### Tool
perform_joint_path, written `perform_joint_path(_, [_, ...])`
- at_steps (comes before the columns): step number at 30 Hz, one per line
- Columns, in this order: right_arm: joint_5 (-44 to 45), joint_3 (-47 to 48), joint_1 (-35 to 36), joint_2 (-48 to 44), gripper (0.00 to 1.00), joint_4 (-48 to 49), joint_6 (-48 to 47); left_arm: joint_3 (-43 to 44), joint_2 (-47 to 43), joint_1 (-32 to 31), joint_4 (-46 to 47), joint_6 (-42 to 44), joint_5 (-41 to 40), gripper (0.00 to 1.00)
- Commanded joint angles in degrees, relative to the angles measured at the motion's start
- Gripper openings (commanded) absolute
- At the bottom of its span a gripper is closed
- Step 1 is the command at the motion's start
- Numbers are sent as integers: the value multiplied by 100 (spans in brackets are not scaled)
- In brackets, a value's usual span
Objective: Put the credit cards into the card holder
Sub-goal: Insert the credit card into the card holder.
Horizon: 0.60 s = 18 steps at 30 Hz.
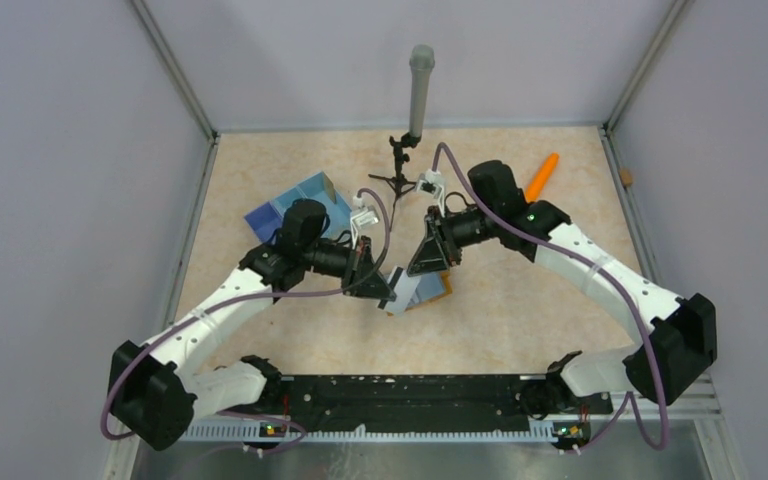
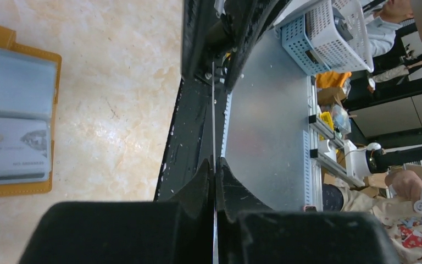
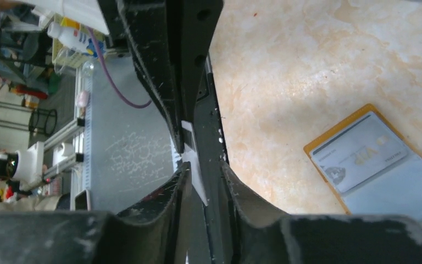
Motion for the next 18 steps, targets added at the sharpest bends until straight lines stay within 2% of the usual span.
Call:
perform_joint_path(1, [660,-273,20,-291,41,644,385,-438,-332,-44,877,-650,-197,0])
perform_joint_path(2, [985,-479,20,-436,52,880,576,-640,-468,-44,1214,-981,-403,0])
perform_joint_path(3, [1207,-694,16,-597,58,1125,783,-868,-634,-44,1734,-1317,-611,0])
perform_joint_path(5, [1551,-1150,12,-919,65,1685,1253,-1466,-980,-43,2692,-2025,-1047,0])
perform_joint_path(7, [1681,-1709,12,-1222,67,2474,1822,-1909,-1293,-54,3556,-2609,-1521,0])
perform_joint_path(13, [1667,-3213,24,-1620,67,5222,3617,-2814,-1652,-143,5316,-3639,-2693,0])
perform_joint_path(18, [1690,-3564,169,-1442,56,6200,4247,-2967,-1314,-303,6070,-4002,-2812,0])
